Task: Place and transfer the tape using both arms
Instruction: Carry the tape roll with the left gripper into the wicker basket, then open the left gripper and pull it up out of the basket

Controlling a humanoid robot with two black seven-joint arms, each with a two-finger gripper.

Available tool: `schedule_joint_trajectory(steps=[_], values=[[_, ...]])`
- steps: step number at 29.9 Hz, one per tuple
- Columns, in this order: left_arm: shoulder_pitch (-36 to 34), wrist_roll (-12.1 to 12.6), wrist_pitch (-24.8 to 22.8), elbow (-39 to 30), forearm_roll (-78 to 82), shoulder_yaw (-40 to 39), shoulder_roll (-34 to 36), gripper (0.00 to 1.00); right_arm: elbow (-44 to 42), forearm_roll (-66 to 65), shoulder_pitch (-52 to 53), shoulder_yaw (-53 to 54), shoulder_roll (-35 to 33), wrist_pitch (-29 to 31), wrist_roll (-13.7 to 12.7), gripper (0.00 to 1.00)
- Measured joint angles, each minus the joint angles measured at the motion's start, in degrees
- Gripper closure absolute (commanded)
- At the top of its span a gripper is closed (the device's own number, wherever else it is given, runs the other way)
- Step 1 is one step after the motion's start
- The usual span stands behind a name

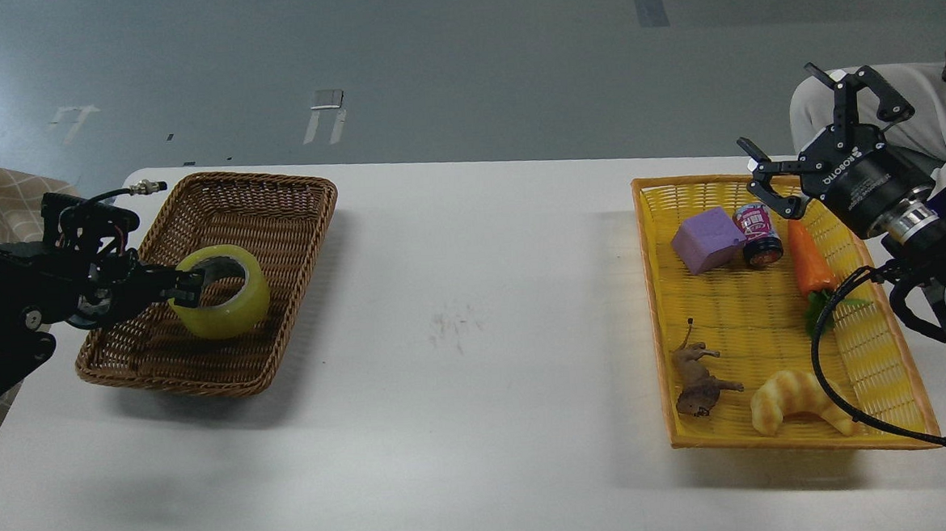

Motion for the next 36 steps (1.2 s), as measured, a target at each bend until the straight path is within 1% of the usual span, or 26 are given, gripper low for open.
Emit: schedule_joint_trajectory(steps=[6, 22, 23, 24, 25, 28, 33, 36], values=[[0.9, -0.02, 0.67, 0.94, -0.08, 0.0, -0.47, 1.0, 0.0, 0.0, 0.0, -0.01, 0.0, 0.0, 0.0, 0.0], [1.24, 0.54, 1.53, 0.79, -0.08, 0.0, -0.63, 0.99, -0.03, -0.03, 0.0, -0.01, 0.0, 0.0, -0.03, 0.0], [1.33, 0.6, 1.6, 0.74, -0.08, -0.02, -0.59, 0.77, -0.08, -0.03, 0.0, -0.01, 0.0, 0.0, -0.03, 0.0], [1.39, 0.65, 1.63, 0.73, -0.15, -0.04, -0.58, 0.6, -0.19, -0.02, 0.0, -0.02, 0.0, 0.0, -0.03, 0.0], [1.43, 0.65, 1.65, 0.72, -0.37, -0.06, -0.57, 0.39, -0.27, -0.02, 0.0, -0.02, 0.0, 0.0, -0.03, 0.0], [1.46, 0.64, 1.69, 0.58, -2.4, -0.09, -0.52, 0.29, -0.45, 0.0, 0.0, -0.01, 0.0, 0.0, -0.03, 0.0], [1.39, 0.5, 1.53, 0.01, -6.93, -0.17, -0.17, 0.24, -0.89, 0.01, 0.0, 0.05, 0.0, 0.0, -0.02, 0.0], [0.89, -0.07, 1.38, -0.2, -9.05, -0.9, 0.27, 0.22, -0.98, 0.01, 0.0, 0.07, 0.0, 0.0, 0.0, 0.0]])
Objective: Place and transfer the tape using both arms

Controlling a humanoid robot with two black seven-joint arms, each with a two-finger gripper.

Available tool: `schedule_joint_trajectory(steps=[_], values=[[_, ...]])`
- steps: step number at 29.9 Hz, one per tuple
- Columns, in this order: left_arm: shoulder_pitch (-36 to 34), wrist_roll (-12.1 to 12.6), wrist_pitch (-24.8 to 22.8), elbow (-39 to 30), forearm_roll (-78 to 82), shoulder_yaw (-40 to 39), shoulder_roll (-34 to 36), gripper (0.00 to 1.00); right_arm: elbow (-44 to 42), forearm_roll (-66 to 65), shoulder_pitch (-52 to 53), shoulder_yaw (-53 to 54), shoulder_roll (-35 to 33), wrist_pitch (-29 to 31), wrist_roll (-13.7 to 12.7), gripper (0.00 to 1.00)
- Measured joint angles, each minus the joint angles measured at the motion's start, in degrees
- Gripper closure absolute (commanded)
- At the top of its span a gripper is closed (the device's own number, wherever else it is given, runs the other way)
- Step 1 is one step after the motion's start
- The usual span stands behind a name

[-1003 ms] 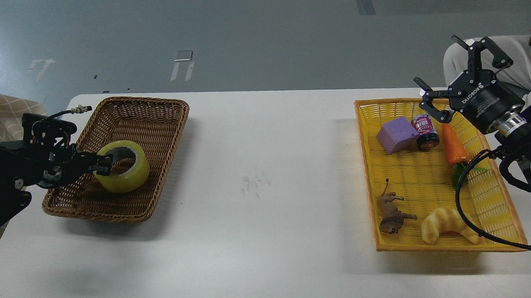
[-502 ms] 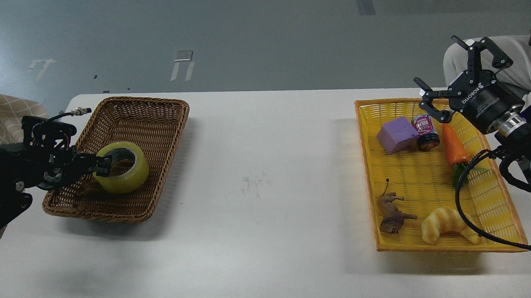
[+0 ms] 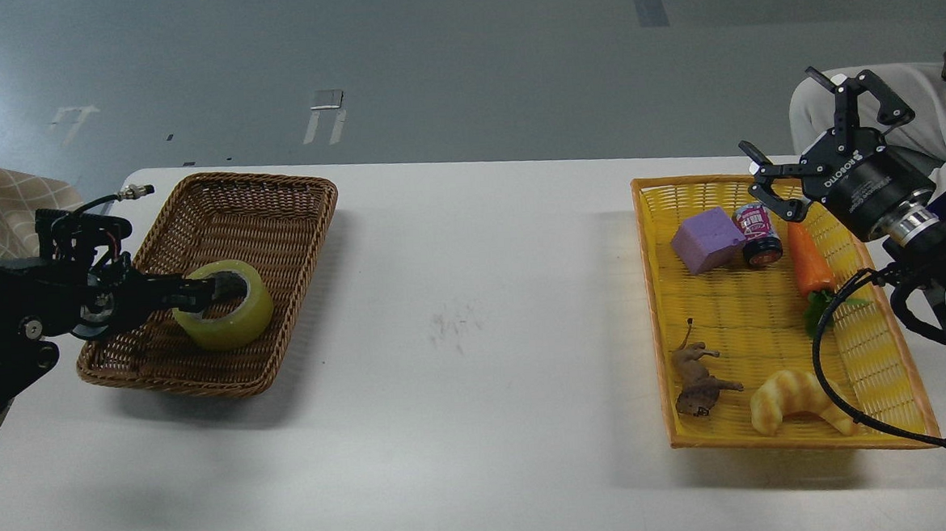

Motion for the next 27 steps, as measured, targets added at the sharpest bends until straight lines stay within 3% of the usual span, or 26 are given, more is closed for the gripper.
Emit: schedule_joint_trajectory(steps=[3, 5, 10, 18, 27], values=[[-0.8, -1.4, -0.19, -0.52, -4.94, -1.09, 1.06, 0.19, -0.05, 0.0, 0.0, 0.0, 0.0, 0.0, 0.0, 0.0], [-2.17, -2.68, -0.44, -1.14, -10.85, -2.11, 2.26, 0.12, -0.06, 0.0, 0.0, 0.0, 0.0, 0.0, 0.0, 0.0], [-7.27, -6.16, -0.75, -1.63, -31.52, -3.68, 3.32, 0.03, -0.03, 0.0, 0.09, 0.05, 0.03, 0.0, 0.0, 0.0], [-9.91, -13.76, -0.83, -1.26, -62.69, -7.21, 0.02, 0.02, 0.13, 0.0, 0.71, 0.62, 0.33, 0.0, 0.0, 0.0], [-8.07, -14.54, -1.65, 0.09, -76.53, -16.92, -11.76, 0.02, 0.04, -0.17, 1.65, 1.03, 0.82, 0.0, -0.07, 0.0]])
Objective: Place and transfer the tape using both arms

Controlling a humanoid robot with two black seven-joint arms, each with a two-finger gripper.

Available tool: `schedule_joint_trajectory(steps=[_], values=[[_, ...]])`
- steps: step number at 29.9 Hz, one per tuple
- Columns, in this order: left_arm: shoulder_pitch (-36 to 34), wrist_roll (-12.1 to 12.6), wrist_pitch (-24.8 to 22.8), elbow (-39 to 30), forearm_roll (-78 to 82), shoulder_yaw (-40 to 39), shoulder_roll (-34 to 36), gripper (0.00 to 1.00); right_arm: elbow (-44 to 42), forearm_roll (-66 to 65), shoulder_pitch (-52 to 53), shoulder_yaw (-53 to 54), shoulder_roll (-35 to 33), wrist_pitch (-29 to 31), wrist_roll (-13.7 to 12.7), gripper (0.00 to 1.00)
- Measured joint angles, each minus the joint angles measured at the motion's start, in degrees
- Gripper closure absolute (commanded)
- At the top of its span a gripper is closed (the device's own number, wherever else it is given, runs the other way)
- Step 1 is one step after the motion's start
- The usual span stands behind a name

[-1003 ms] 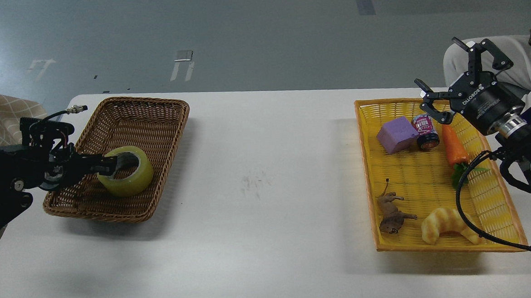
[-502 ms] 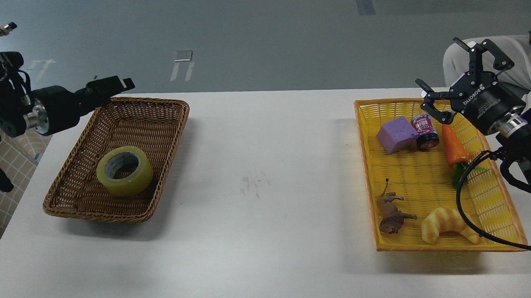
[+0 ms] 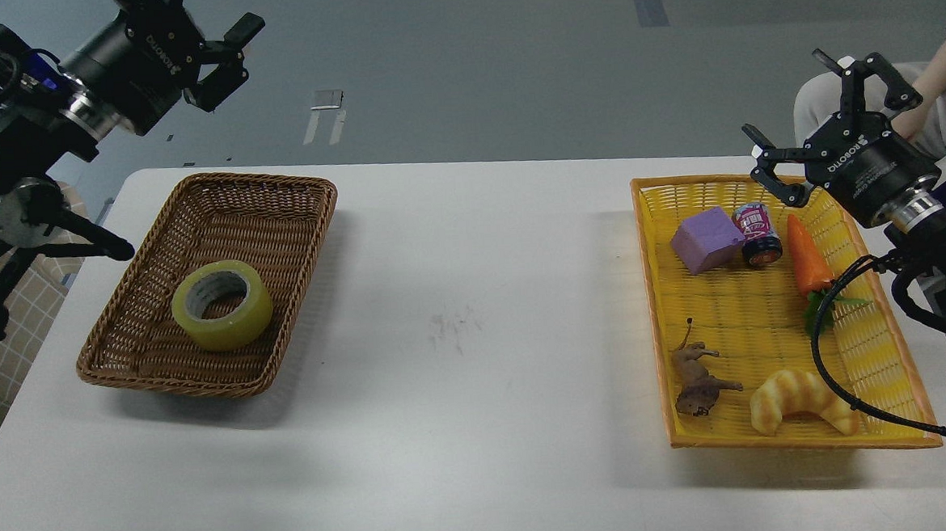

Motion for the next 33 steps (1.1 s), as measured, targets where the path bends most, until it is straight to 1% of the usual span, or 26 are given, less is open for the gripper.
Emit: schedule_joint_trajectory(steps=[4, 9, 13, 17, 25, 33], values=[[1.69, -0.13, -1.58, 0.02, -0.15, -1.74, -4.84, 0.02, -0.1, -0.01, 0.45, 0.02, 0.32, 0.0, -0.02, 0.0], [5.06, -2.55, -3.24, 0.1, 1.06, -3.21, -9.21, 0.02, -1.34, 0.3, 1.07, 0.56, 1.19, 0.0, -0.02, 0.0], [6.37, -2.88, -4.88, 0.17, 2.07, -2.94, -10.02, 0.02, -4.63, 0.59, 3.52, 0.87, 3.36, 0.0, -0.05, 0.0], [8.14, -2.88, -5.26, 0.69, 3.51, -2.52, -10.02, 0.02, -7.32, 0.75, 5.56, 0.92, 6.21, 0.0, -0.11, 0.0], [12.04, -2.71, -5.32, 1.05, 5.01, -3.29, -11.52, 0.02, -7.67, 0.75, 5.99, 0.71, 9.29, 0.0, -0.11, 0.0], [12.6, -3.02, -5.32, 3.2, 4.68, -3.54, -14.48, 0.02, -7.56, 0.69, 6.09, 0.82, 11.16, 0.0, -0.04, 0.0]])
